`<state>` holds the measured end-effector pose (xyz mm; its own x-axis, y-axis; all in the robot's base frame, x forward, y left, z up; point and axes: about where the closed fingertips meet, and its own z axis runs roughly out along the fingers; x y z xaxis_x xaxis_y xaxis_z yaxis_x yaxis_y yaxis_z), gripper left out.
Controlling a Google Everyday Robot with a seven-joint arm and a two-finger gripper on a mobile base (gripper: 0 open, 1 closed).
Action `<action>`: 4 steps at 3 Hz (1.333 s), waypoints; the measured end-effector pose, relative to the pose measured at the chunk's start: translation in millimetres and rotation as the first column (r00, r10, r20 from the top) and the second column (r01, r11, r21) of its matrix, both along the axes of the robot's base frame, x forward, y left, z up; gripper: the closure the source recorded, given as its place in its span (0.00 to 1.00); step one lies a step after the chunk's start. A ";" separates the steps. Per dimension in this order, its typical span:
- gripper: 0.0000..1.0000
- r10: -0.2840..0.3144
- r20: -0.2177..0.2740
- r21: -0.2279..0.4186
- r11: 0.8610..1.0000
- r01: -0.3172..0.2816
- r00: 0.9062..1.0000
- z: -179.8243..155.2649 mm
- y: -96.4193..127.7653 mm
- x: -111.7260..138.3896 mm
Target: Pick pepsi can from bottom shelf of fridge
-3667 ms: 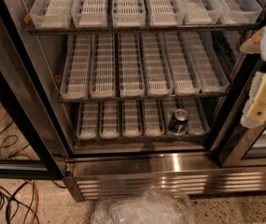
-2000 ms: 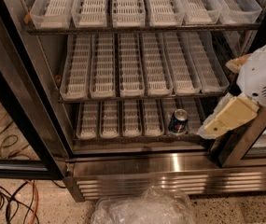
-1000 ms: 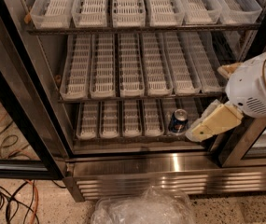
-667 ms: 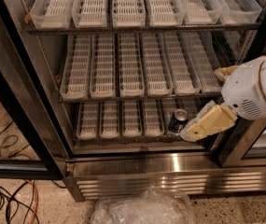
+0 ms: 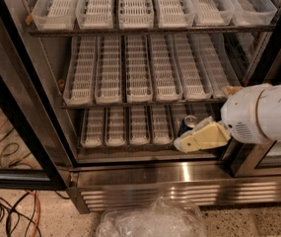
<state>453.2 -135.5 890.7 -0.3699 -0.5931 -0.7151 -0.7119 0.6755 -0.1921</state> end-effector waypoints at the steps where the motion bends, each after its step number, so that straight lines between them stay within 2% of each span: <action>1: 0.00 -0.099 0.041 0.097 0.991 0.095 0.994 -20.0 -0.6 -1.6; 2: 0.00 -0.201 0.085 0.189 0.965 0.182 0.976 -27.9 -0.8 1.1; 3: 0.00 -0.257 0.110 0.263 0.939 0.222 0.960 -32.9 5.6 6.9; 4: 0.00 -0.247 0.111 0.335 0.921 0.197 0.963 -37.9 28.5 9.4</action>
Offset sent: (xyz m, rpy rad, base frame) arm -0.0008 -0.0059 -0.0423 0.3123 -0.1752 -0.3265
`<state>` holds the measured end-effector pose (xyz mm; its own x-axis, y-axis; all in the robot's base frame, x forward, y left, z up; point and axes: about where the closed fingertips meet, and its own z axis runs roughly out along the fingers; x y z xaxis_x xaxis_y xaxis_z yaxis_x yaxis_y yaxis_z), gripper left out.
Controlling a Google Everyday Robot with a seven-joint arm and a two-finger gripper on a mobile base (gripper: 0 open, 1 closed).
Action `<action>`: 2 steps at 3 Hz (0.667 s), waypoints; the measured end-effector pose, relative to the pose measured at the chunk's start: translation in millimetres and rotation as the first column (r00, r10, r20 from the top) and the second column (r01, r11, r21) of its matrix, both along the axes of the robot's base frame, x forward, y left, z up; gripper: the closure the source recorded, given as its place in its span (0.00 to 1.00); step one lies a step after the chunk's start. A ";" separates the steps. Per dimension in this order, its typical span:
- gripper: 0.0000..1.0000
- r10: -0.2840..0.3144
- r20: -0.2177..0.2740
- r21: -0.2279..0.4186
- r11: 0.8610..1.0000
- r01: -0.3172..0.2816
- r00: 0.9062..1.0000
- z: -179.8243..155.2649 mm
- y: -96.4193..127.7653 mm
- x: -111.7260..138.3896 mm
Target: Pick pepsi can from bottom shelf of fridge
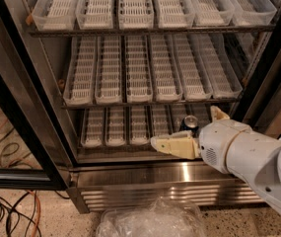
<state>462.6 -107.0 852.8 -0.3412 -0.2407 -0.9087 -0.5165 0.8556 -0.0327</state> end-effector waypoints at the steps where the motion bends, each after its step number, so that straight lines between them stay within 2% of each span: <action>1: 0.00 0.000 0.000 0.000 1.000 0.000 1.000 0.0 0.0 0.0; 2: 0.00 -0.030 -0.003 -0.012 0.999 0.030 1.000 -6.5 -1.6 0.5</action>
Offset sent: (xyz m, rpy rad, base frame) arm 0.0025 -0.0067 -0.0212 -0.0207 0.0144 -0.0793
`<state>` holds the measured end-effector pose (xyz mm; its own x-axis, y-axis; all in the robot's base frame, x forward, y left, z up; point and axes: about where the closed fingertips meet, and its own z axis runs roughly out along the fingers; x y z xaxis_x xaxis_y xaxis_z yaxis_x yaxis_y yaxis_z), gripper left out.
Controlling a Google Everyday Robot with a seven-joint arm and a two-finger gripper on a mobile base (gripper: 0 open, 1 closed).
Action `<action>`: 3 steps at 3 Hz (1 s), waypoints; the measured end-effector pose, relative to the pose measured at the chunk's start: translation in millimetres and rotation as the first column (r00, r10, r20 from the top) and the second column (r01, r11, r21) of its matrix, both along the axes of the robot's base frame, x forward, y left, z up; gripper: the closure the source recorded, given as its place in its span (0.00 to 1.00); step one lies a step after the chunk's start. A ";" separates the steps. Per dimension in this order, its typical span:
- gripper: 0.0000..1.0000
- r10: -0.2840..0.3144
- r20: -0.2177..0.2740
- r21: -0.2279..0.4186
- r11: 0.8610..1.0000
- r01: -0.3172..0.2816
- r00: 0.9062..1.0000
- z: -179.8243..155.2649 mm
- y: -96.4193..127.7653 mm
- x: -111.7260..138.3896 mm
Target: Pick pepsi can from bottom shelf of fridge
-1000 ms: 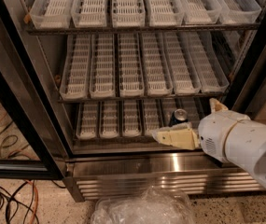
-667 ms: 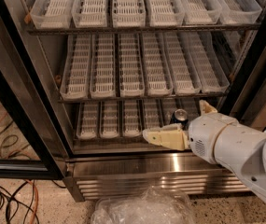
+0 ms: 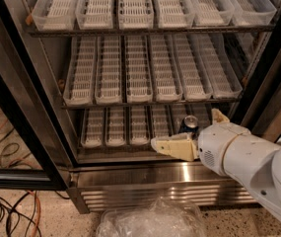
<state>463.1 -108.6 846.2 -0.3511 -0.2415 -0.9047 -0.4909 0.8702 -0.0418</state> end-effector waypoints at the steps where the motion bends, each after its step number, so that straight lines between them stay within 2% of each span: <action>1: 0.00 -0.066 0.010 0.013 0.998 0.066 0.998 -11.6 -9.2 2.4; 2: 0.00 -0.154 0.035 0.042 0.987 0.152 0.987 -26.4 -26.6 3.2; 3: 0.00 -0.216 0.056 0.067 0.975 0.213 0.975 -49.0 -37.0 -5.0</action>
Offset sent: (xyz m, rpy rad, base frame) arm -0.0185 -0.0416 -0.0655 0.0953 -0.0866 -0.2720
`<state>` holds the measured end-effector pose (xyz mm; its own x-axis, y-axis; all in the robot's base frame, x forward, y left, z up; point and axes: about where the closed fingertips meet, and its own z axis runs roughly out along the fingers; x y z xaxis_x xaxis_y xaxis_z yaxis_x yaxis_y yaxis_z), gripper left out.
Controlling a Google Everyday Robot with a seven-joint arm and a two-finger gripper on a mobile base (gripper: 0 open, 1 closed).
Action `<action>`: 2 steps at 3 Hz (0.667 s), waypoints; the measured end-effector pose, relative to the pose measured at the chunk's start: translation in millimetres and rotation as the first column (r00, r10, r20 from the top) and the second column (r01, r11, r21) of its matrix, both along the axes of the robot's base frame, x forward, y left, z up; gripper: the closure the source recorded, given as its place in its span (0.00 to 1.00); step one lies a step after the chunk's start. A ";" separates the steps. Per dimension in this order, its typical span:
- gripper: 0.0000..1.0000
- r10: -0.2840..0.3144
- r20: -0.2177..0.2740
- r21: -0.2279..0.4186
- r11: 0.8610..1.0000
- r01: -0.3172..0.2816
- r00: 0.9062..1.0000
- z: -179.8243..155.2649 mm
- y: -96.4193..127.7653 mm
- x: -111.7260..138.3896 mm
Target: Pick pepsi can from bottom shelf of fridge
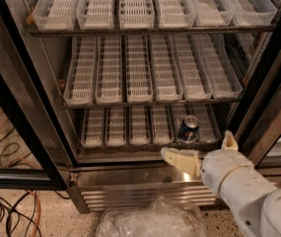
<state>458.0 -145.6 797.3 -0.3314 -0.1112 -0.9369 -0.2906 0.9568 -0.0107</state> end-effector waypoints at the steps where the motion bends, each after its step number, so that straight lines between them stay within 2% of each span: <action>1: 0.00 -0.002 0.004 0.023 1.000 0.002 1.000 -26.2 6.1 -8.2; 2: 0.00 0.015 -0.042 0.066 0.998 -0.012 0.999 -54.5 17.2 -14.5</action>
Offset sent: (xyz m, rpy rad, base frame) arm -0.0217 0.0262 -0.0916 0.1239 0.1107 0.0223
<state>443.6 -128.3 742.8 -0.3702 -0.0543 -0.9274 -0.3020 0.9511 0.0649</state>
